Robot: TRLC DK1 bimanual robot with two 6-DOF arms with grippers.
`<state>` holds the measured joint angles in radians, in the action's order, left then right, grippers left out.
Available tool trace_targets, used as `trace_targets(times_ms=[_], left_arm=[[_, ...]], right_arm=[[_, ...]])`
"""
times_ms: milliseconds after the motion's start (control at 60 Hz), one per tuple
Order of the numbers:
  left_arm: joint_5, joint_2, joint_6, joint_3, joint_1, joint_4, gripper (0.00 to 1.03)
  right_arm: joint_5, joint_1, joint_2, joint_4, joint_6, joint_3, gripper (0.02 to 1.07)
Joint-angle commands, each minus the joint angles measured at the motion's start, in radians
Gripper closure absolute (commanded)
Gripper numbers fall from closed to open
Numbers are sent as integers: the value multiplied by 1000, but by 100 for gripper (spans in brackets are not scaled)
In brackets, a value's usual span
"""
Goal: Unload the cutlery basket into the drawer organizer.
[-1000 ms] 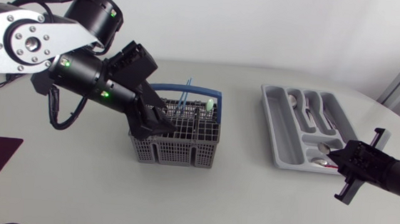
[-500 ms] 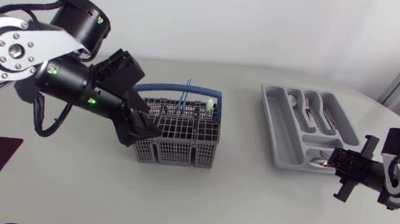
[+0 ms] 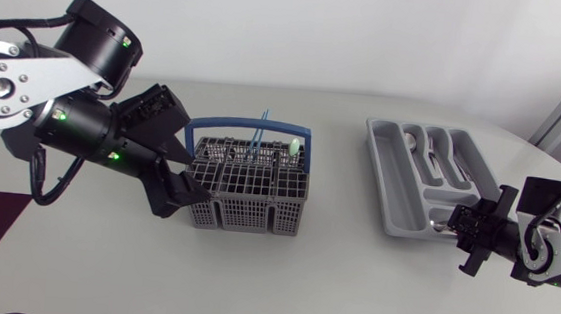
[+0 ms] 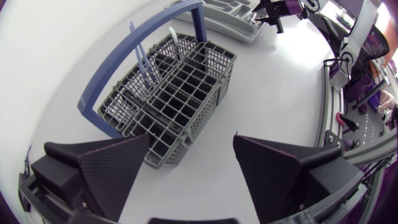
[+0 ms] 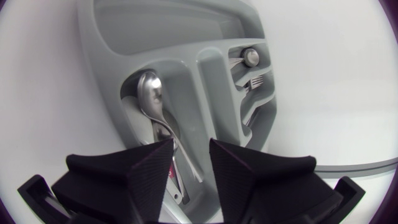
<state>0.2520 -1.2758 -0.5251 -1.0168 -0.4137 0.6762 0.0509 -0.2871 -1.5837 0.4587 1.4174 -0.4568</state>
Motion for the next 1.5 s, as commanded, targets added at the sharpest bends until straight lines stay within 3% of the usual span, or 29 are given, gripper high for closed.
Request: trace_targets(times_ms=[0,133,333,450,633,883,1000,1100,1200,1283,1483], left_arm=[[-8,29,-30,32,19,11,5],[-13,36,-53,61,49,11,5],[-28,47,-95,130,73,2,5],[-34,46,-101,192,82,-44,5],[-59,35,-118,267,82,-98,6],[-76,3,-121,319,84,-150,8],[-79,-53,-119,323,85,-175,18],[-80,-102,-113,320,85,-193,40],[-80,-143,-108,316,79,-219,61],[-82,-168,-92,310,70,-241,80],[-94,-206,-75,304,46,-271,86]], right_arm=[[-10,14,53,-3,-6,15,21],[-10,39,192,-95,-44,15,10],[-3,189,412,-353,-210,-33,9],[-8,324,452,-436,-365,-80,9],[-8,526,352,-486,-615,-198,9],[58,592,120,-486,-805,-390,10],[118,598,13,-509,-899,-516,10],[159,602,-50,-529,-956,-594,14],[205,603,-137,-566,-1011,-694,25],[245,603,-211,-589,-1054,-772,42],[317,594,-371,-669,-1114,-944,88]])
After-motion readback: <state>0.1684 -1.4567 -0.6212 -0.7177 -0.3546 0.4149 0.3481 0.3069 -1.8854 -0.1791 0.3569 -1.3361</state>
